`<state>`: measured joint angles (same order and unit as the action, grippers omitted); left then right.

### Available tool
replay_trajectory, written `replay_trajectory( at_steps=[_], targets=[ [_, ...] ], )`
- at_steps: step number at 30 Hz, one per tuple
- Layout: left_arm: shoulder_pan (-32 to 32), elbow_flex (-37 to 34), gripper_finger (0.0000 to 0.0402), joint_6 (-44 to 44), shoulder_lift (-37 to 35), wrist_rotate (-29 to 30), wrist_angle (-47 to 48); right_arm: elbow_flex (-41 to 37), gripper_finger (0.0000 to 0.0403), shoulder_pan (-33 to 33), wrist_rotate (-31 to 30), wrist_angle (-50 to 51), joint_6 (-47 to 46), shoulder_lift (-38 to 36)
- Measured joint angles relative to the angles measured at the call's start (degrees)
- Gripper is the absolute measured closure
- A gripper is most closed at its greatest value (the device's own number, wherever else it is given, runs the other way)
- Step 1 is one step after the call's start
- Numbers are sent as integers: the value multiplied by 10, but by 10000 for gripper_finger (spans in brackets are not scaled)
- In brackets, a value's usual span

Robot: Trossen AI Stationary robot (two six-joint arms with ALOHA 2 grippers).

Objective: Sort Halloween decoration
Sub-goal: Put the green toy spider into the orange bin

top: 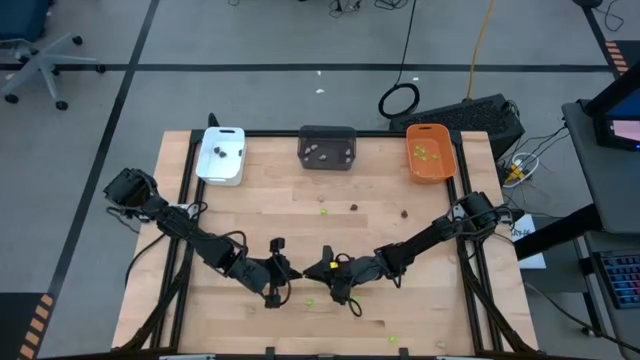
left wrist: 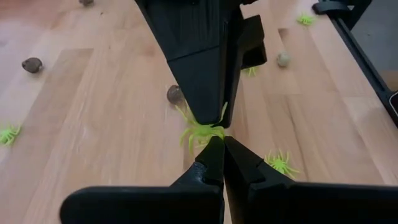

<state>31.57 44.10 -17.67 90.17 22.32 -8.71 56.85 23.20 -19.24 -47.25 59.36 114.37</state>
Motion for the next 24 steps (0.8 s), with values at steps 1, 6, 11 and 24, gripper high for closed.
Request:
replay_trajectory(
  at_steps=[1, 6, 11, 24],
  targets=[
    [0, 0, 401, 0, 0, 0, 0, 0, 356, 0, 0, 0, 0, 0],
    [0, 0, 401, 0, 0, -1, 1, 0, 388, 0, 0, 5, -1, 0],
    [0, 0, 402, -1, 0, 0, 0, 0, 397, 0, 1, 6, -19, 0],
    [20, 0, 280, -30, -2, 61, 15, 0, 402, 13, -12, 11, -106, -12]
  ],
)
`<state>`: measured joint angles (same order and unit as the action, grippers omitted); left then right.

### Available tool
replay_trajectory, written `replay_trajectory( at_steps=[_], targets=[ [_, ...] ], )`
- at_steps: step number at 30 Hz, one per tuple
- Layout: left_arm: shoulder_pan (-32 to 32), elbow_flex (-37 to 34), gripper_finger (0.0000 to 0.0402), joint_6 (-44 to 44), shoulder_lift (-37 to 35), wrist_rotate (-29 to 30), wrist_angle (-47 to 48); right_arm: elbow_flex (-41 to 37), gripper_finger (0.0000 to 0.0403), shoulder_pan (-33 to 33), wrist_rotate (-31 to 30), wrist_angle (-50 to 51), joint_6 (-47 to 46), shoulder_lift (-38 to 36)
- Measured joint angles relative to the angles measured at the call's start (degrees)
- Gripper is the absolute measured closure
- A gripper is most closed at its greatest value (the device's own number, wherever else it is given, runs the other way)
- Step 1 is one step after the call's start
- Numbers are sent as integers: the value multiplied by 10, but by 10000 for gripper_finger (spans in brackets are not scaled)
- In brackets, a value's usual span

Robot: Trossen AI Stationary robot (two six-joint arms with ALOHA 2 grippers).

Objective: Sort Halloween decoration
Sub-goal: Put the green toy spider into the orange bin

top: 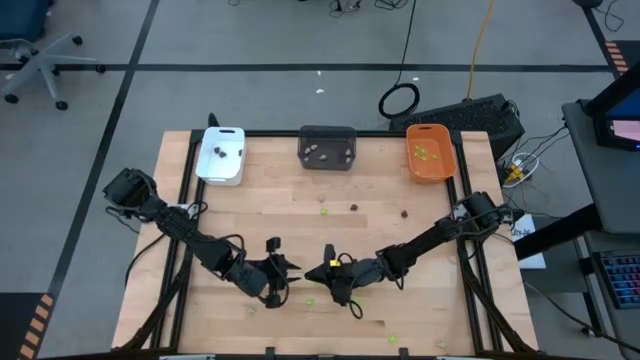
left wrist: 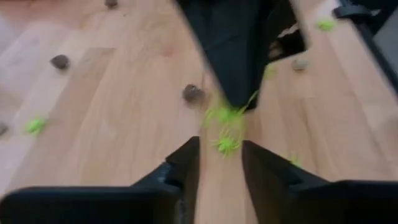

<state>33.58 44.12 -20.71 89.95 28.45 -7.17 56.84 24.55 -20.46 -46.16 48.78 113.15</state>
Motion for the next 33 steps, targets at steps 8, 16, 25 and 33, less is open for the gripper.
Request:
replay_trajectory(
  at_steps=[8, 16, 25, 33],
  targets=[
    [34, 0, 218, -34, -26, 89, 110, 0, 403, 8, -21, 110, -143, -46],
    [51, -20, 217, -60, -29, 237, 195, 0, 403, 6, 20, 210, -389, -96],
    [51, -52, 217, -71, -29, 242, 144, -1, 403, 4, 162, 255, -621, -114],
    [51, -52, 217, -69, -29, 242, 122, -1, 403, -2, 158, 217, -683, -114]
  ],
)
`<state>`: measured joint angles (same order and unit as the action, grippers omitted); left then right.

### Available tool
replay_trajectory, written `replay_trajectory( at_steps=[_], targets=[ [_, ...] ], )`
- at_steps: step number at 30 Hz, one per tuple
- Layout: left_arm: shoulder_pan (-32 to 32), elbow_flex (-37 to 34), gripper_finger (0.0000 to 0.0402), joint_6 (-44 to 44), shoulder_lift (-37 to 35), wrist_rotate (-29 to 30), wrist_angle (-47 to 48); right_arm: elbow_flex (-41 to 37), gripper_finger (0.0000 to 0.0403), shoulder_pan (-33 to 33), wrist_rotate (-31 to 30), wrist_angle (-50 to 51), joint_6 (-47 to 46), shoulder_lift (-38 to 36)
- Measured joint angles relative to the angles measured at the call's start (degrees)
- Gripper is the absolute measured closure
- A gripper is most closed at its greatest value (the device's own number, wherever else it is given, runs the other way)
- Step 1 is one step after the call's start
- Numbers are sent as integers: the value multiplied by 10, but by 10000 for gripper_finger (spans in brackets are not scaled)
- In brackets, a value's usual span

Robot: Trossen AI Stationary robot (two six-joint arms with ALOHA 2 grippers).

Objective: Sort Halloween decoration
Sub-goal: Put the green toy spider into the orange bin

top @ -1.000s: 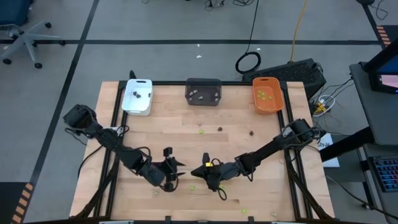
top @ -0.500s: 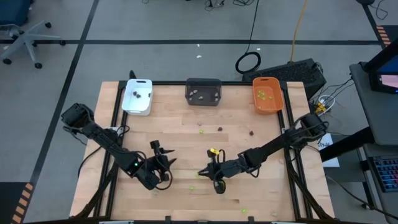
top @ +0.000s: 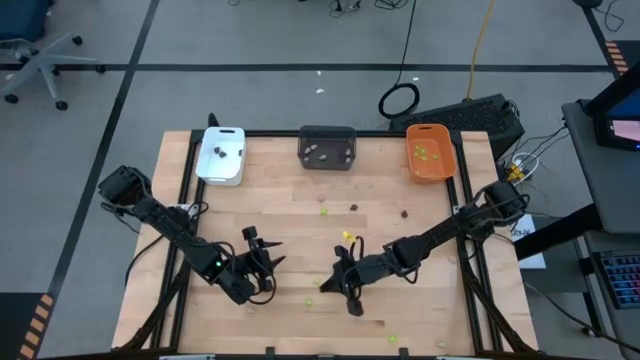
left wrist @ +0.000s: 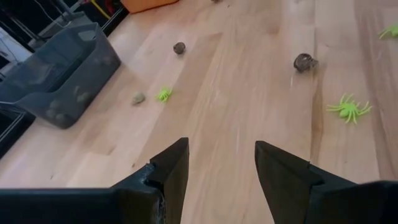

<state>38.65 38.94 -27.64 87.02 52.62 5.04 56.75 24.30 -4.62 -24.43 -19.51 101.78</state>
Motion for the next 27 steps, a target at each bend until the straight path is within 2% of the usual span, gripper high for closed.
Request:
replay_trajectory(
  at_steps=[7, 16, 27],
  targets=[
    [0, 0, 217, -4, 0, -1, -4, 0, 403, -7, -3, -3, 0, 0],
    [0, 0, 217, -5, 0, -20, -31, 0, 403, -7, -16, -6, 61, 0],
    [0, 0, 217, -5, 0, -22, -43, 0, 403, -7, -17, -6, 216, 0]
  ],
)
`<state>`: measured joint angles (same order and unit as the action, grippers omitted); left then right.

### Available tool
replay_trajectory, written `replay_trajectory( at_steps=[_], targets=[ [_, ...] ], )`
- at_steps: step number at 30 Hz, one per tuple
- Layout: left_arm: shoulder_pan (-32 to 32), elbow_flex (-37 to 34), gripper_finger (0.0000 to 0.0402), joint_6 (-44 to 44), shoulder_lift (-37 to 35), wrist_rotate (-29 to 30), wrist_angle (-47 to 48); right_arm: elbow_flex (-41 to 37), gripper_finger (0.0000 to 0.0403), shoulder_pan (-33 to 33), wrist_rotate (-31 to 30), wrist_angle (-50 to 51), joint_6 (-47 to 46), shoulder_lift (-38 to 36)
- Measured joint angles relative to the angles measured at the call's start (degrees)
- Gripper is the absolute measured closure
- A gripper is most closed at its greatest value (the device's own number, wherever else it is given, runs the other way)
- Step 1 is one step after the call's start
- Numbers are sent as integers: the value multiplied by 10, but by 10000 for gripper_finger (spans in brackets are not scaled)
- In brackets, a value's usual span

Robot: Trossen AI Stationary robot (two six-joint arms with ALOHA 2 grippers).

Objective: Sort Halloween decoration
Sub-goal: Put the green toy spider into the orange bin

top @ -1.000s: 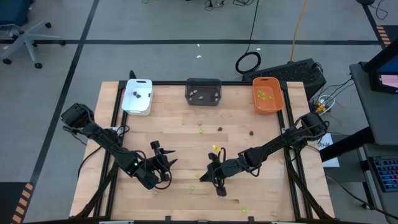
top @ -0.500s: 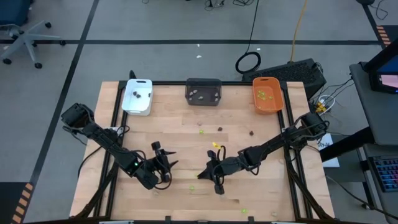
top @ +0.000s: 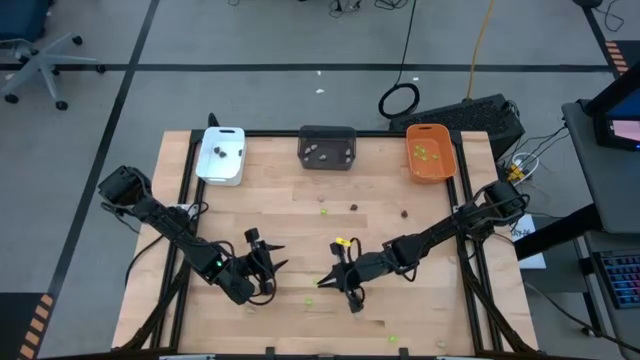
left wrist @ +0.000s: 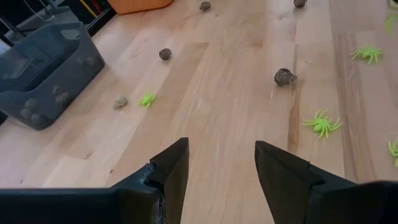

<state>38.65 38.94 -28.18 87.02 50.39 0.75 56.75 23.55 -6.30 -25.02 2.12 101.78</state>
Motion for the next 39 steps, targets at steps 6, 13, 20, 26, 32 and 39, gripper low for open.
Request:
replay_trajectory(
  at_steps=[6, 13, 20, 26, 32, 39],
  targets=[
    [0, 0, 217, 0, 0, 0, 0, 0, 403, 0, -5, 0, 128, 0],
    [0, 0, 217, 0, 0, 0, 1, 0, 403, 0, -92, 9, 211, 0],
    [0, 0, 217, 0, 0, 0, 1, 0, 403, -13, -146, 110, 146, -43],
    [0, 0, 217, 4, 0, 0, 3, 0, 403, -46, -148, 275, 91, -140],
    [0, 0, 217, 5, 0, 0, 2, 1, 403, -120, -148, 417, 74, -233],
    [0, 0, 217, 4, 0, 0, 2, -47, 403, -268, -145, 483, 68, -327]
  ],
)
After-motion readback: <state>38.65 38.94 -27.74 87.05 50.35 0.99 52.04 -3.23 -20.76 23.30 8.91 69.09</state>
